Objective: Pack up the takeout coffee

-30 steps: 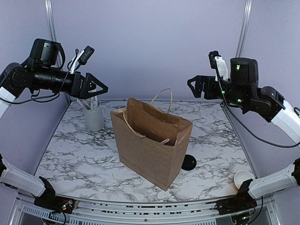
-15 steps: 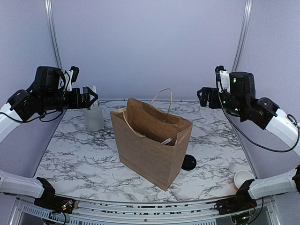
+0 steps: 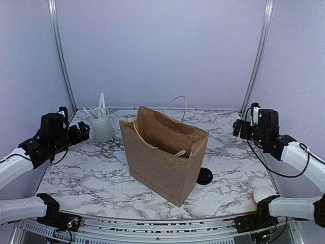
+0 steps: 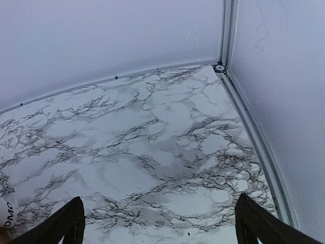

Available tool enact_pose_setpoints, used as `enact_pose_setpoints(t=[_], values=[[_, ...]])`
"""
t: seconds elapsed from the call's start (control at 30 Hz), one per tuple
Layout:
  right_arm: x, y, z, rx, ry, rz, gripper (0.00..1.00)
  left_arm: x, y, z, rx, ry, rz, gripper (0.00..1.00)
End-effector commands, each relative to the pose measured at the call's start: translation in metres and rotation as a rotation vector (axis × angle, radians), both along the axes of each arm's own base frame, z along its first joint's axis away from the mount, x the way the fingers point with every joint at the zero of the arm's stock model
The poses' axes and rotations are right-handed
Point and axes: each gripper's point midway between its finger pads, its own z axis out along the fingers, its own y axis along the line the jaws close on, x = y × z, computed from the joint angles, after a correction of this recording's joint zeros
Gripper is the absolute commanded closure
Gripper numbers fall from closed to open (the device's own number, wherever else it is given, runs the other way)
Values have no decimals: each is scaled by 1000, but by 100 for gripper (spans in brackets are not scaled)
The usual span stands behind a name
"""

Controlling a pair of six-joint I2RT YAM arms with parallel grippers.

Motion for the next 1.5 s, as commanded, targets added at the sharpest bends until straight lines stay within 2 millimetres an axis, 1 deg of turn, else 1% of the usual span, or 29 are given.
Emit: enact_pose_setpoints(t=[0.0,0.13,0.2,0.23,0.3,0.37,0.43,0.47,0.5,0.53,0.57,0.63,0.67,0.7,0.73,0.77,0.93,0.97,1.03,1.07,1.1,1.17,1.2,1.27,1.33,1.47], values=[[9,-27,10,11,-152,-55,0,1,30,3,-59,-154,177,1],[7,-53,-15,-97,-190,-163,0,-6,46,-12,-53,-185,254,1],[7,-65,-27,-152,-195,-219,0,-8,55,-20,-16,-171,297,1],[7,-72,-37,-181,-188,-249,0,-8,59,-21,5,-171,314,1],[9,-82,-47,-200,-203,-291,0,-7,65,-25,42,-166,344,1],[8,-92,-50,-218,-262,-331,0,-4,68,-26,73,-176,361,1],[7,-100,-58,-235,-309,-365,0,-2,71,-29,116,-172,372,1],[8,-102,-56,-231,-352,-378,0,0,73,-31,136,-165,381,1],[12,-105,-62,-254,-335,-379,0,0,75,-33,152,-158,391,1],[19,-103,-69,-251,-290,-363,0,2,77,-35,166,-150,401,1],[25,-101,-69,-251,-285,-346,0,3,80,-37,176,-142,409,1],[26,-101,-68,-263,-288,-344,0,4,84,-40,187,-133,426,1],[23,-100,-67,-250,-297,-339,0,4,87,-42,192,-131,437,1],[18,-98,-60,-229,-343,-334,0,5,90,-43,200,-130,449,1],[7,-94,-59,-210,-386,-310,0,5,92,-44,211,-129,460,1],[4,-90,-52,-213,-427,-284,0,5,94,-46,228,-126,468,1],[8,-87,-50,-231,-432,-263,0,7,106,-51,290,-134,522,1],[8,-86,-53,-236,-430,-256,0,7,111,-52,306,-132,544,1],[3,-89,-58,-245,-463,-275,0,10,114,-48,336,-146,553,1],[2,-86,-54,-260,-503,-259,0,11,115,-46,356,-155,559,1],[8,-76,-62,-265,-475,-196,0,13,117,-44,372,-162,563,1],[20,-65,-67,-294,-457,-135,2,16,118,-41,411,-176,551,1],[24,-65,-70,-301,-433,-142,2,16,119,-40,426,-187,551,1],[24,-66,-71,-294,-422,-148,2,18,119,-38,443,-234,526,1],[24,-66,-70,-299,-433,-148,0,19,120,-42,450,-264,502,1],[25,-66,-70,-295,-429,-148,0,31,113,-52,446,-283,426,1]])
